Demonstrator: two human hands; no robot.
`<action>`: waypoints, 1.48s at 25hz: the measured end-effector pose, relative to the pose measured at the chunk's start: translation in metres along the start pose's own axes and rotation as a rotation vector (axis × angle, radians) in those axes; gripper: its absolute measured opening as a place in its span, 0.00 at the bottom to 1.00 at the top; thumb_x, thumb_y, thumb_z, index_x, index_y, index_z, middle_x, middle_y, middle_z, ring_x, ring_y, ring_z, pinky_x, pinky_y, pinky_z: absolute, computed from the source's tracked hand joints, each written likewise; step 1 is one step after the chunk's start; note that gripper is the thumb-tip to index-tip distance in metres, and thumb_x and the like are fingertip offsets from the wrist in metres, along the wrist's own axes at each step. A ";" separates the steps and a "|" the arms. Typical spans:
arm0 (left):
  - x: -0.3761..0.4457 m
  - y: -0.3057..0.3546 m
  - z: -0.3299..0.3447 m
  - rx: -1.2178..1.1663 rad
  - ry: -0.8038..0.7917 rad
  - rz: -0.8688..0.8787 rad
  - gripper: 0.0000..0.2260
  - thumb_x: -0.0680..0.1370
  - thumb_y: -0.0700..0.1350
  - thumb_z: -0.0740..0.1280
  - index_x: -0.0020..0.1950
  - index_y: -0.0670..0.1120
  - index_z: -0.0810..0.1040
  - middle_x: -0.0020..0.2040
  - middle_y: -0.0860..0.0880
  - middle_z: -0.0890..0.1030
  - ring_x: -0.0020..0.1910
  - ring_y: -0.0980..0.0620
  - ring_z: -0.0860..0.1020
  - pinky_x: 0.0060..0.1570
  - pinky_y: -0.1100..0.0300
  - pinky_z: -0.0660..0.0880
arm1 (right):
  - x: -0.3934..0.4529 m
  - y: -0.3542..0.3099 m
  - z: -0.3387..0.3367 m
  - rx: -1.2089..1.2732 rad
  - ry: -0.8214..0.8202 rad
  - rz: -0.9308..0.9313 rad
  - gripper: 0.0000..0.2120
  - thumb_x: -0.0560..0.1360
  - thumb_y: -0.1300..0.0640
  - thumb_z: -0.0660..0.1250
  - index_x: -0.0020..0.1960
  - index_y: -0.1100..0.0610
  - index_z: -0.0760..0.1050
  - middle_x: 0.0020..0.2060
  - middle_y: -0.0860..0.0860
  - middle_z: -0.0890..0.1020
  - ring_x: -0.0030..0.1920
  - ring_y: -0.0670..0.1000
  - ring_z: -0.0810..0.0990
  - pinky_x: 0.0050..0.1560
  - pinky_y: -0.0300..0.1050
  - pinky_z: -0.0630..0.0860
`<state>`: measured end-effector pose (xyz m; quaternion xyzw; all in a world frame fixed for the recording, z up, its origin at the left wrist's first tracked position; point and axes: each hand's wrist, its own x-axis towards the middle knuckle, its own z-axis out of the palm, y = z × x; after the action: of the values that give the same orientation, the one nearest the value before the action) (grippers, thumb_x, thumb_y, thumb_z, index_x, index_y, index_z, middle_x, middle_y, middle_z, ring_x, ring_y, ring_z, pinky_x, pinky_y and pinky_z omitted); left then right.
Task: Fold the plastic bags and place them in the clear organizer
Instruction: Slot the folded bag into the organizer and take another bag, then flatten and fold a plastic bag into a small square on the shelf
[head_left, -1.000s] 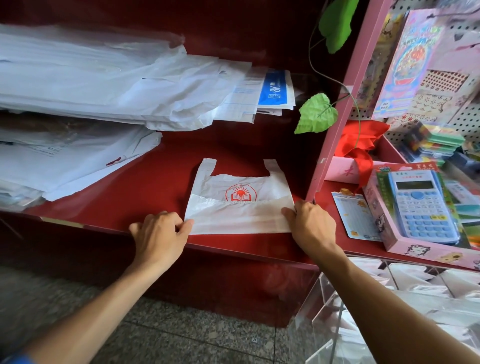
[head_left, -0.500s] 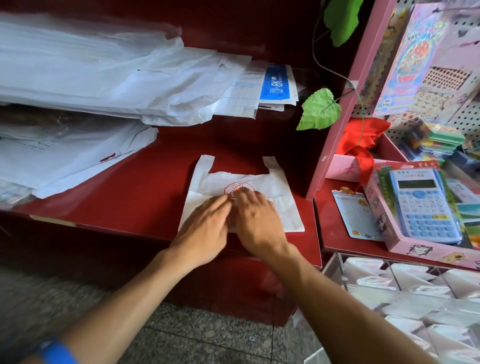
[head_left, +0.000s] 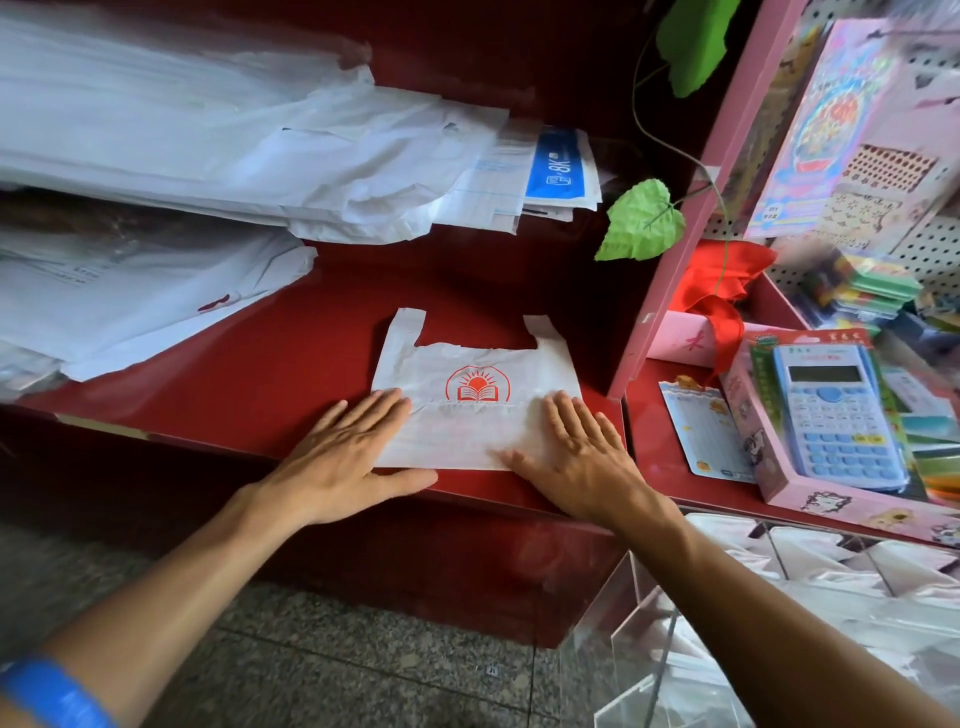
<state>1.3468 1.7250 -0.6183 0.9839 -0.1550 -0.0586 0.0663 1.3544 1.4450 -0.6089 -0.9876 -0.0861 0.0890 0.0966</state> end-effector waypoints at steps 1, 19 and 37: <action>-0.006 -0.004 -0.001 0.017 -0.008 0.038 0.52 0.63 0.83 0.41 0.79 0.56 0.37 0.77 0.60 0.34 0.76 0.64 0.34 0.75 0.59 0.35 | -0.008 0.004 -0.003 0.010 -0.023 -0.039 0.54 0.67 0.21 0.45 0.81 0.53 0.38 0.79 0.47 0.39 0.78 0.47 0.35 0.77 0.47 0.34; -0.046 -0.002 -0.015 -0.882 0.427 -0.135 0.11 0.78 0.36 0.69 0.47 0.53 0.84 0.44 0.63 0.85 0.47 0.69 0.81 0.46 0.78 0.71 | -0.033 0.038 -0.022 0.602 0.078 -0.204 0.20 0.66 0.55 0.80 0.56 0.51 0.80 0.46 0.45 0.81 0.45 0.45 0.81 0.43 0.39 0.78; -0.029 -0.006 -0.006 -0.743 0.472 -0.354 0.11 0.72 0.53 0.70 0.38 0.45 0.78 0.34 0.45 0.81 0.35 0.43 0.76 0.40 0.54 0.68 | -0.002 0.038 -0.023 0.626 0.259 0.037 0.11 0.76 0.54 0.71 0.37 0.56 0.77 0.31 0.48 0.78 0.31 0.46 0.74 0.32 0.41 0.69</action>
<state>1.3224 1.7407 -0.6102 0.8913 0.0660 0.1049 0.4361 1.3623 1.4040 -0.5943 -0.9146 -0.0237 -0.0135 0.4035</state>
